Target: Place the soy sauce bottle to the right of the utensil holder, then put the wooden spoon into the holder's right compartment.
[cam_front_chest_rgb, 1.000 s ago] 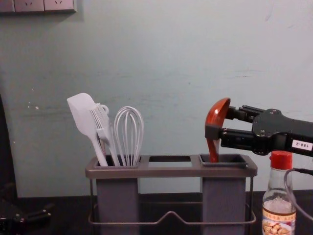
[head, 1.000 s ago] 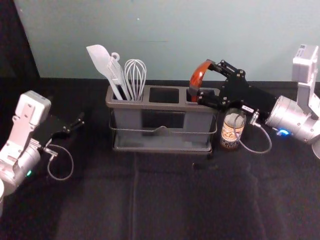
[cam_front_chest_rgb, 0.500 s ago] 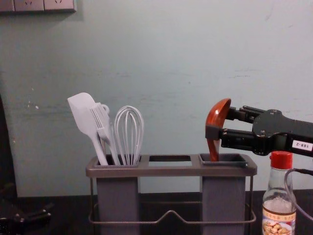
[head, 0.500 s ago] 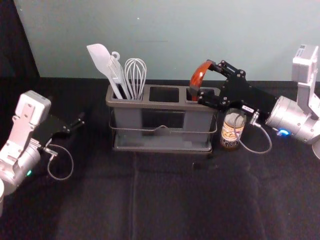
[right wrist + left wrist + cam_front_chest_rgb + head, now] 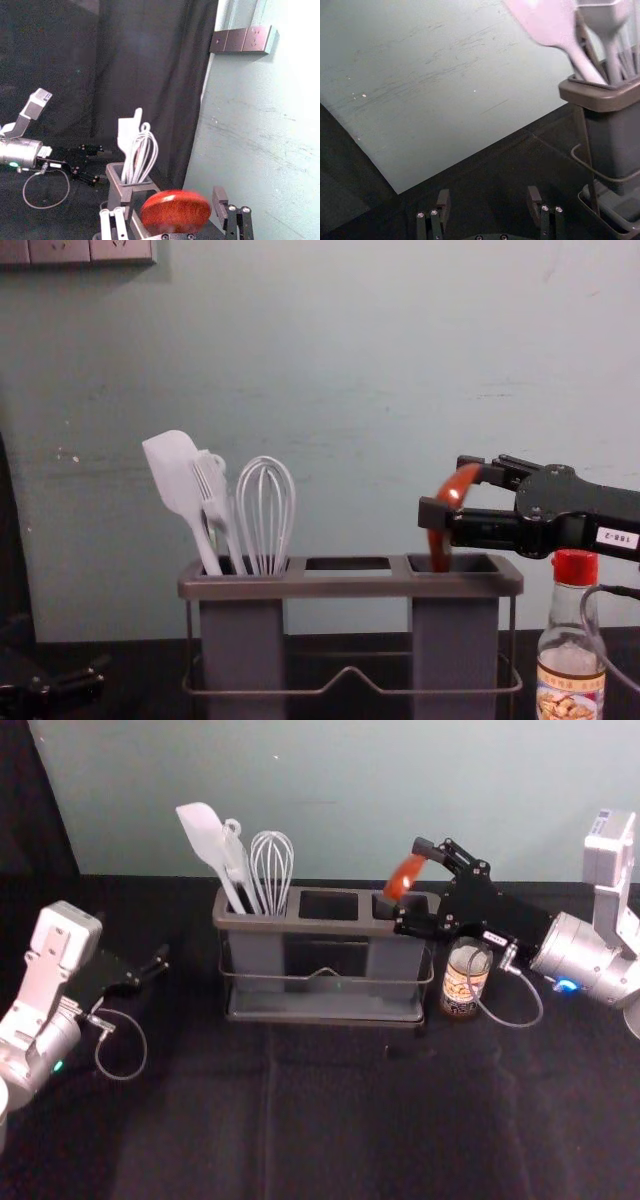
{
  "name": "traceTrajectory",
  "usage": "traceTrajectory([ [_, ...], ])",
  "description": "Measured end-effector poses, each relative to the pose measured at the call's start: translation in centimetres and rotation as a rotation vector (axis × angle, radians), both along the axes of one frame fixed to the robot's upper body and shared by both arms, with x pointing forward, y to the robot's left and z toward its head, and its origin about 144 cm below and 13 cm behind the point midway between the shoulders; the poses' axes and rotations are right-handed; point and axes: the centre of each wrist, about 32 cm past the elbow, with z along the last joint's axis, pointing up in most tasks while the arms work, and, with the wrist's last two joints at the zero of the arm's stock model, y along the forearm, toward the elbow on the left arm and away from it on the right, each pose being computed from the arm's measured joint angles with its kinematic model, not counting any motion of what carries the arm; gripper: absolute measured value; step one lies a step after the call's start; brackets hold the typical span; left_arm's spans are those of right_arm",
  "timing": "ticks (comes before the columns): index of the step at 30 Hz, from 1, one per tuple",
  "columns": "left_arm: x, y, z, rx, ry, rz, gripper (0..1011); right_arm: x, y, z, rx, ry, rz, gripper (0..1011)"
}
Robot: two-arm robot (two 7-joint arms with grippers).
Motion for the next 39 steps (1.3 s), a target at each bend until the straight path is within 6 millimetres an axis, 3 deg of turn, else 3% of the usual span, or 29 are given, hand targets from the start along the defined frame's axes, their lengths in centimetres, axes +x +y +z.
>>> traceTrajectory([
  [18, 0.0, 0.0, 0.0, 0.0, 0.0, 0.0, 1005, 0.0, 0.0, 0.0, -0.001, -0.001, 0.0, 1004],
  [39, 0.0, 0.0, 0.0, 0.0, 0.0, 0.0, 1005, -3.5, -0.6, 3.8, 0.013, -0.035, -0.112, 1004],
])
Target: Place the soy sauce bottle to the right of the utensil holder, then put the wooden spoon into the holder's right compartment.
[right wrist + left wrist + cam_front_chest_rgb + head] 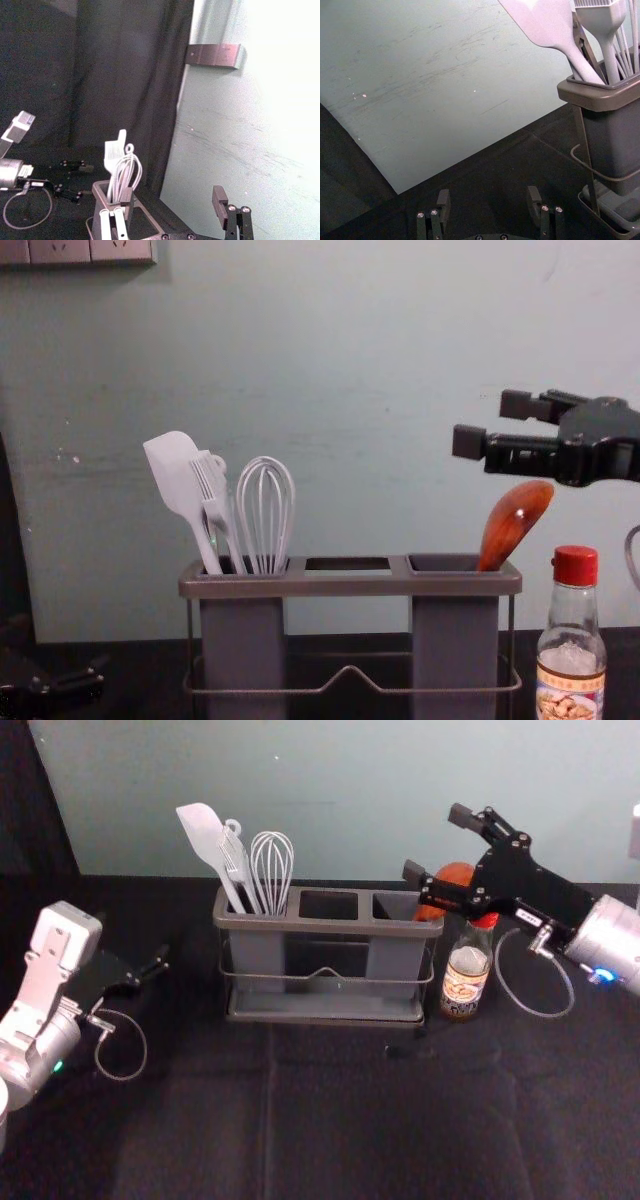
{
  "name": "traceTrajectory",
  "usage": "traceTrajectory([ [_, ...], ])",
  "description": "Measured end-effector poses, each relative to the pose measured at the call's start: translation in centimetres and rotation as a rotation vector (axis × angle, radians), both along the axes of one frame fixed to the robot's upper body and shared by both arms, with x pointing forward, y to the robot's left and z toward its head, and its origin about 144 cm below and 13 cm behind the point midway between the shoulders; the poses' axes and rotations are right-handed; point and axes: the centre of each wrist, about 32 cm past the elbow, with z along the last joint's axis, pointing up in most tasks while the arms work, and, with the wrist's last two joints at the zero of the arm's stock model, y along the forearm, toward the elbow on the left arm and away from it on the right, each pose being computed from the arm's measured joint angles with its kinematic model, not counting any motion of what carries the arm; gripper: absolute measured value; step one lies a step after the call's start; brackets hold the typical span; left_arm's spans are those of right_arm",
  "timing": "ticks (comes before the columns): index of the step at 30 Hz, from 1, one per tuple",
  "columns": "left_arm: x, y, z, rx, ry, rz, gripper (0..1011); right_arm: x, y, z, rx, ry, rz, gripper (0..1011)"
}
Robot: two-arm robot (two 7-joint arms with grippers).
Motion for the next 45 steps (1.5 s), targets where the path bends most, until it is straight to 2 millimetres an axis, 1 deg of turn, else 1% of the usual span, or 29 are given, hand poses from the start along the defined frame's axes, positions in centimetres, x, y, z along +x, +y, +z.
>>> traceTrajectory([
  [4, 0.0, 0.0, 0.0, 0.0, 0.0, 0.0, 1005, -1.6, 0.0, 0.8, 0.013, 0.027, -0.064, 1004],
  [5, 0.0, 0.0, 0.0, 0.0, 0.0, 0.0, 1005, -1.6, 0.0, 0.8, 0.013, 0.027, -0.064, 1004],
  [8, 0.0, 0.0, 0.0, 0.0, 0.0, 0.0, 1005, -3.3, 0.1, 1.2, 0.031, 0.071, -0.138, 1004],
  [10, 0.0, 0.0, 0.0, 0.0, 0.0, 0.0, 1005, -4.1, 0.1, 1.3, 0.04, 0.089, -0.169, 1004],
  [11, 0.0, 0.0, 0.0, 0.0, 0.0, 0.0, 1005, -4.9, 0.1, 1.2, 0.05, 0.112, -0.198, 1004],
  [14, 0.0, 0.0, 0.0, 0.0, 0.0, 0.0, 1005, -5.9, 0.1, 1.0, 0.065, 0.143, -0.241, 1004],
  [15, 0.0, 0.0, 0.0, 0.0, 0.0, 0.0, 1005, -6.6, 0.1, 0.7, 0.078, 0.166, -0.269, 1004],
  [20, 0.0, 0.0, 0.0, 0.0, 0.0, 0.0, 1005, -8.7, 0.0, -1.1, 0.131, 0.216, -0.368, 1004],
  [21, 0.0, 0.0, 0.0, 0.0, 0.0, 0.0, 1005, -8.7, 0.0, -1.1, 0.131, 0.216, -0.368, 1004],
  [25, 0.0, 0.0, 0.0, 0.0, 0.0, 0.0, 1005, -10.1, -0.1, -2.7, 0.163, 0.228, -0.425, 1004],
  [28, 0.0, 0.0, 0.0, 0.0, 0.0, 0.0, 1005, -10.8, -0.1, -3.4, 0.17, 0.222, -0.444, 1004],
  [31, 0.0, 0.0, 0.0, 0.0, 0.0, 0.0, 1005, -11.7, 0.0, -4.5, 0.175, 0.211, -0.471, 1004],
  [33, 0.0, 0.0, 0.0, 0.0, 0.0, 0.0, 1005, -12.4, 0.1, -5.6, 0.175, 0.2, -0.493, 1004],
  [35, 0.0, 0.0, 0.0, 0.0, 0.0, 0.0, 1005, -12.6, 0.2, -6.2, 0.174, 0.198, -0.502, 1004],
  [36, 0.0, 0.0, 0.0, 0.0, 0.0, 0.0, 1005, -12.8, 0.2, -6.9, 0.178, 0.204, -0.509, 1004],
  [41, 0.0, 0.0, 0.0, 0.0, 0.0, 0.0, 1005, -13.1, 0.3, -8.4, 0.196, 0.221, -0.522, 1004],
  [45, 0.0, 0.0, 0.0, 0.0, 0.0, 0.0, 1005, -13.3, 0.4, -9.1, 0.2, 0.233, -0.532, 1004],
])
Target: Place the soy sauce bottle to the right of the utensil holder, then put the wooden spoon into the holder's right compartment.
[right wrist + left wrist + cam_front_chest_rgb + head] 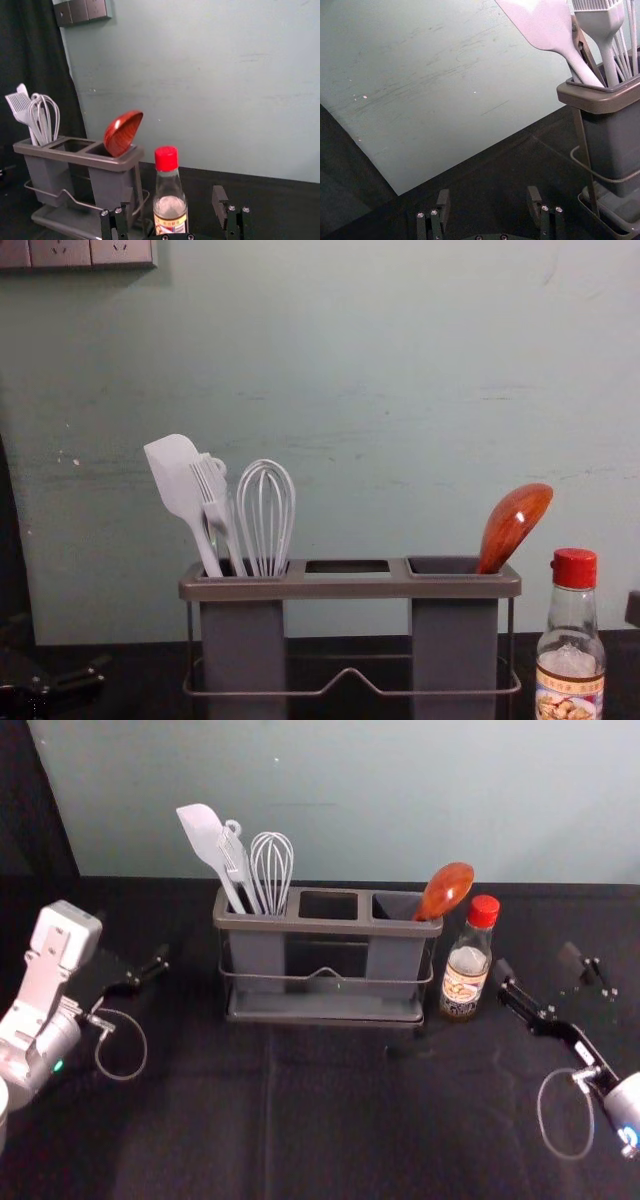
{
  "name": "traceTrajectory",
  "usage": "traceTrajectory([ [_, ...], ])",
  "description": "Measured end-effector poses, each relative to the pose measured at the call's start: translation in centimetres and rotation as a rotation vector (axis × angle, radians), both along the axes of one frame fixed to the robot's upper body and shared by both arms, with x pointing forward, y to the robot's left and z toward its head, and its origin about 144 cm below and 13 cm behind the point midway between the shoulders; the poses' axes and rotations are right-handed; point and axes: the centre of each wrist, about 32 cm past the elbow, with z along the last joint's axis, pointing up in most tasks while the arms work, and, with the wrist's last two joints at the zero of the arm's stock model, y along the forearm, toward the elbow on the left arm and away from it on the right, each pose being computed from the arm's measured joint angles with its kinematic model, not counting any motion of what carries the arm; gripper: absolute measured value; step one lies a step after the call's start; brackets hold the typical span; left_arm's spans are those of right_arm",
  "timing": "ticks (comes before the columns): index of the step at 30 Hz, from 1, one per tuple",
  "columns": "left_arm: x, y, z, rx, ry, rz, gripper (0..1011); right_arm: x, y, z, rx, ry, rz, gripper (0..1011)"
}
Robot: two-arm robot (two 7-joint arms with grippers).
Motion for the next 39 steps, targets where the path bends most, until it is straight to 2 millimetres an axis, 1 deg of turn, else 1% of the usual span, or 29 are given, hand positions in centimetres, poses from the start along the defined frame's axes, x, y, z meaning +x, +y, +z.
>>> traceTrajectory([
  [7, 0.0, 0.0, 0.0, 0.0, 0.0, 0.0, 1005, 0.0, 0.2, -0.8, -0.008, 0.022, -0.007, 1004],
  [11, 0.0, 0.0, 0.0, 0.0, 0.0, 0.0, 1005, 0.3, 0.3, -1.1, -0.023, 0.036, 0.003, 1004],
  [14, 0.0, 0.0, 0.0, 0.0, 0.0, 0.0, 1005, 0.7, 0.3, -1.2, -0.03, 0.047, 0.012, 1004],
  [39, 0.0, 0.0, 0.0, 0.0, 0.0, 0.0, 1005, 0.5, 0.4, -1.1, -0.028, 0.044, 0.011, 1004],
])
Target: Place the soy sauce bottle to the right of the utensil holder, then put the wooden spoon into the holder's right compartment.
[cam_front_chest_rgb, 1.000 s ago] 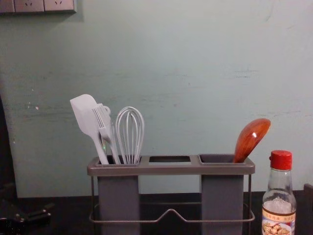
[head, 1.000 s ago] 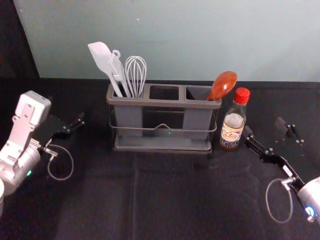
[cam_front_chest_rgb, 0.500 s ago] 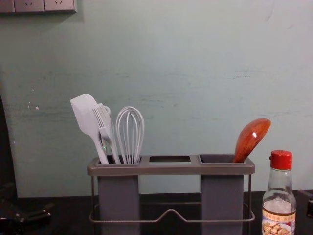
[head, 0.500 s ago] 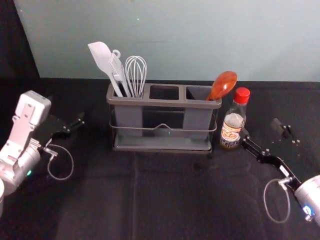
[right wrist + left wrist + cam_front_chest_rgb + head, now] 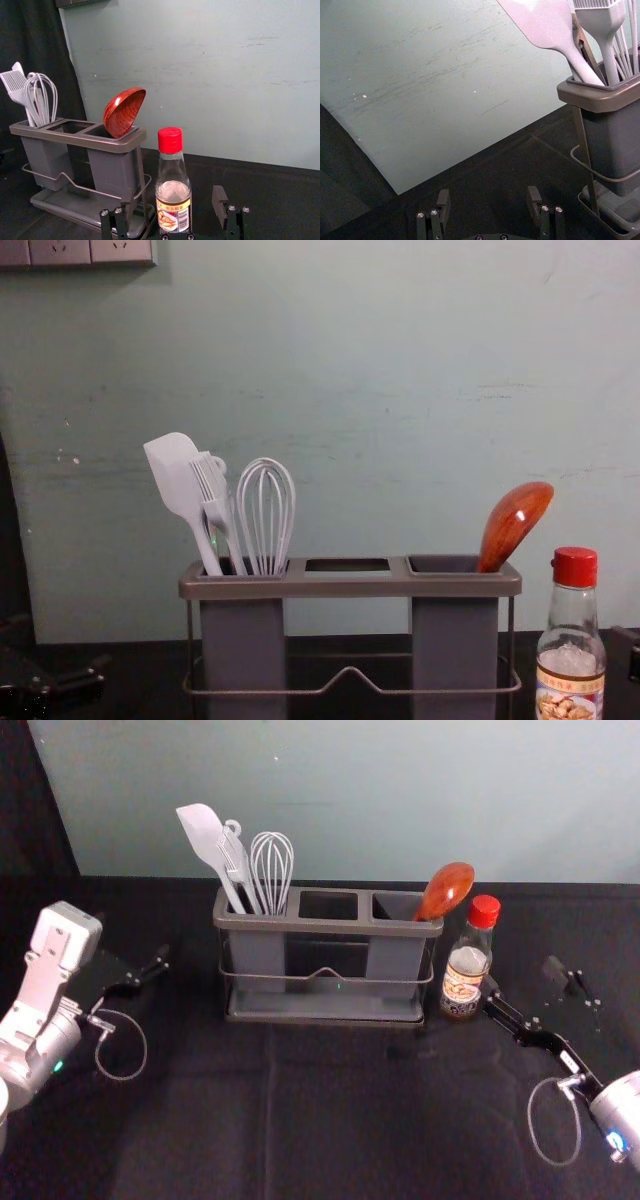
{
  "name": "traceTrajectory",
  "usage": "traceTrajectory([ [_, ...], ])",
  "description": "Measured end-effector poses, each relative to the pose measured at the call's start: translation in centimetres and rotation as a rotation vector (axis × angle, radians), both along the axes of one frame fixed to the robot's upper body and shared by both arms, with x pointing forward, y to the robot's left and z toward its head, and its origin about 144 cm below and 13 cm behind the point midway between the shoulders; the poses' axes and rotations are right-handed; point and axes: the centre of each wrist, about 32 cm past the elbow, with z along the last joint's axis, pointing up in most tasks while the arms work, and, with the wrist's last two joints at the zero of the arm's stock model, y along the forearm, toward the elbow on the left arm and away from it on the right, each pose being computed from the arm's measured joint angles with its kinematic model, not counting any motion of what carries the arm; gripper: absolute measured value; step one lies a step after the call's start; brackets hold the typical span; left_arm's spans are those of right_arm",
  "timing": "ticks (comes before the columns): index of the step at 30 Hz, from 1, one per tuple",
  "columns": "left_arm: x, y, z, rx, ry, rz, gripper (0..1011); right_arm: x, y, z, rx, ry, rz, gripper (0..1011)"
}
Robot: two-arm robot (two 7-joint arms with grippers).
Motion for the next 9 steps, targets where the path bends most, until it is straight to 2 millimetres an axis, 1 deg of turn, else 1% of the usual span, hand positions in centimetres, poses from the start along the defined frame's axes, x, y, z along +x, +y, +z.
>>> traceTrajectory([
  [9, 0.0, 0.0, 0.0, 0.0, 0.0, 0.0, 1005, -0.02, 0.01, 0.01, 0.001, -0.001, 0.0, 1004],
])
